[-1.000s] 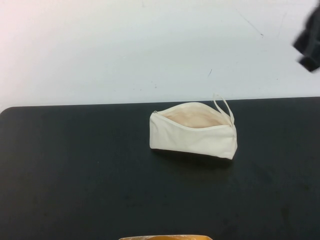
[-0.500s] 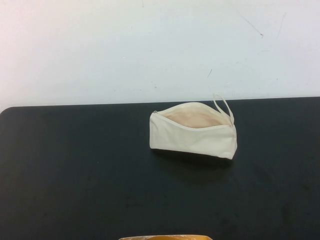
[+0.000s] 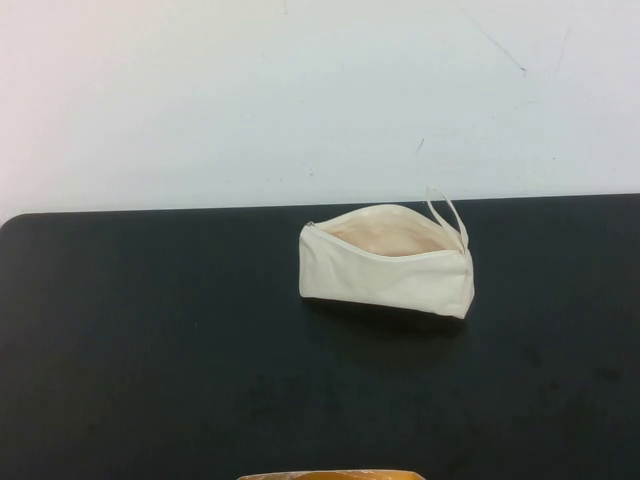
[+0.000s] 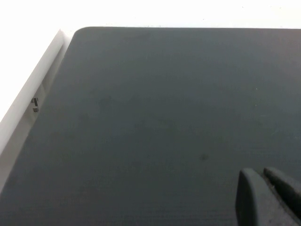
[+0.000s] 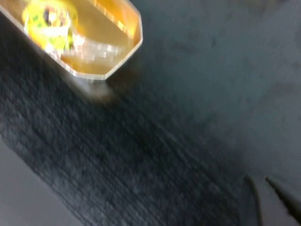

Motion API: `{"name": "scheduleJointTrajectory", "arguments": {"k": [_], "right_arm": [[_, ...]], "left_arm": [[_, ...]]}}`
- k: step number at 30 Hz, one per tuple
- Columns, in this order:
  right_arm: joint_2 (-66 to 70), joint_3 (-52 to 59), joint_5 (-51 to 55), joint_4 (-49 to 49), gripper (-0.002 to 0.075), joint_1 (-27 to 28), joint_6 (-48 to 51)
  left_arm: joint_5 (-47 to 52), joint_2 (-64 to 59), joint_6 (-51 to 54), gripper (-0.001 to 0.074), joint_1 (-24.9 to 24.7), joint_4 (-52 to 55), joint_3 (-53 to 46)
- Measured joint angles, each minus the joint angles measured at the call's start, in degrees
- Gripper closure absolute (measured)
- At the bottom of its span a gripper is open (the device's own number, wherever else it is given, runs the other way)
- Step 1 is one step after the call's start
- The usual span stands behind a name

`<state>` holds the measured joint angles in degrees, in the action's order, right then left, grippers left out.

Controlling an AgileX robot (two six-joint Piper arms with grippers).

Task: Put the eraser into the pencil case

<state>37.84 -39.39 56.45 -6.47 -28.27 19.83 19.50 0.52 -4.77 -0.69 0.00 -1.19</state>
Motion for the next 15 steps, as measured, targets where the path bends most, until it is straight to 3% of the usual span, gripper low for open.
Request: {"name": "scheduleJointTrajectory", "arguments": {"k": [6, 9, 15], "right_arm": [[-2.9, 1.3, -0.4, 0.0, 0.0723, 1.5, 1.7], [-8.7, 3.3, -6.5, -0.5, 0.0723, 6.4, 4.1], [-21.2, 15.9, -29.6, -0.5, 0.0723, 19.6, 9.8]], "left_arm": [[0.0, 0.0, 0.0, 0.0736, 0.0, 0.0, 0.0], [0.0, 0.0, 0.0, 0.0736, 0.0, 0.0, 0.0], [0.0, 0.0, 0.0, 0.0736, 0.0, 0.0, 0.0]]}}
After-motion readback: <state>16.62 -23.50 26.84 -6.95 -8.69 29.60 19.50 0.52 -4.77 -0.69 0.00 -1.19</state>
